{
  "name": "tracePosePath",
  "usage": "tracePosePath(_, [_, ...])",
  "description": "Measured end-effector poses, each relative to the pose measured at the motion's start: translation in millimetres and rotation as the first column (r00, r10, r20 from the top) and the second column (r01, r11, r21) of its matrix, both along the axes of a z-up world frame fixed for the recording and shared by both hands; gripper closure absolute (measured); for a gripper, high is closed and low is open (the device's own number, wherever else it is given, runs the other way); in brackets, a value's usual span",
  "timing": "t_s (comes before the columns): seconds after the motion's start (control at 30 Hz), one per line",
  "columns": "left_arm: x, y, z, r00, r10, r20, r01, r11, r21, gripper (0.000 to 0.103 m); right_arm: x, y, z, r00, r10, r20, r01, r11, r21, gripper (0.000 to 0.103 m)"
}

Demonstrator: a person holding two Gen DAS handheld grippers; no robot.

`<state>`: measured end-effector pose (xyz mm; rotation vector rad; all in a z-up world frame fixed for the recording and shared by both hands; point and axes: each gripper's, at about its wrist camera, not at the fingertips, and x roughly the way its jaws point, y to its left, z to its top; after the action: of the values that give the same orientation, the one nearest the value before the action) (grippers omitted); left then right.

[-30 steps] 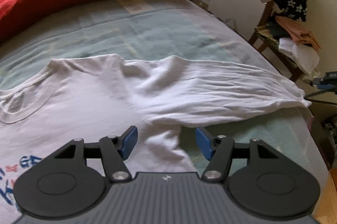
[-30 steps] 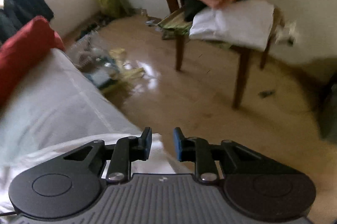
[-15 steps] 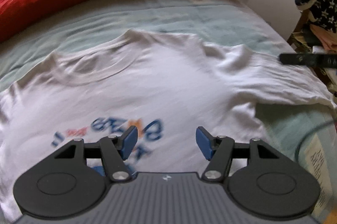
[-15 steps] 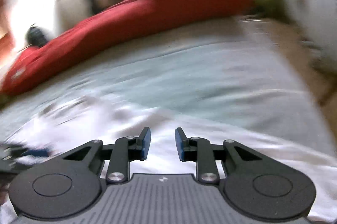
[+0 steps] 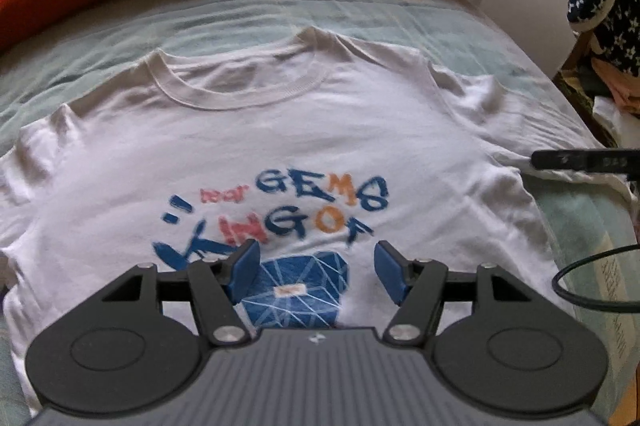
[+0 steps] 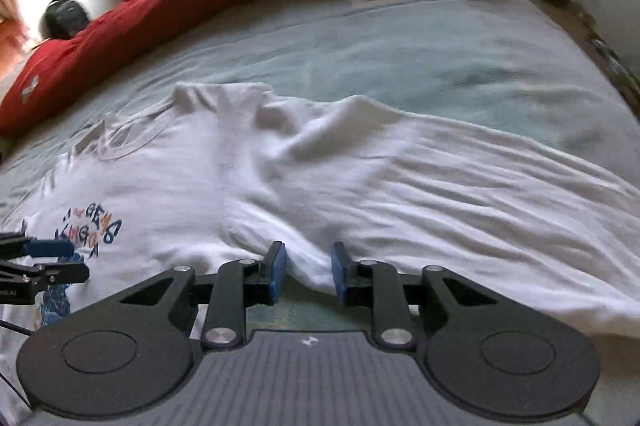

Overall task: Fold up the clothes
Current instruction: 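Lay the sleeve flat along the bed and open the right gripper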

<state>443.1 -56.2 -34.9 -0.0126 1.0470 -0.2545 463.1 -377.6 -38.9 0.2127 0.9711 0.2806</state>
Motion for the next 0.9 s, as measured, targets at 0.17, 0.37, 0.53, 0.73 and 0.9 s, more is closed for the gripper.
tracePosePath(0.17, [12.4, 8.7, 4.1, 0.999, 0.028, 0.018, -0.028, 1.000, 0.000, 0.038, 24.5, 20.3, 18.6, 0.997, 0.003, 0.082, -0.003, 1.000, 0.001, 0.073])
tracePosePath(0.37, [19.3, 24.0, -1.1, 0.998, 0.065, 0.010, -0.065, 0.998, 0.016, 0.038, 72.8, 48.1, -19.2, 0.996, 0.038, 0.081, -0.027, 0.989, -0.142, 0.077])
tracePosePath(0.53, [17.2, 41.4, -1.8, 0.994, 0.104, 0.022, -0.105, 0.994, 0.013, 0.038, 95.1, 28.0, -10.5, 0.993, -0.065, 0.096, 0.074, 0.993, -0.097, 0.079])
tracePosePath(0.73, [16.9, 55.4, -1.2, 0.991, 0.129, 0.020, -0.129, 0.991, 0.034, 0.038, 95.8, 67.3, 6.5, 0.992, 0.066, 0.111, -0.059, 0.996, -0.059, 0.073])
tracePosePath(0.9, [18.7, 62.9, -8.7, 0.992, 0.126, 0.013, -0.126, 0.992, 0.030, 0.037, 114.6, 103.9, -14.8, 0.986, 0.126, 0.109, -0.112, 0.985, -0.128, 0.075])
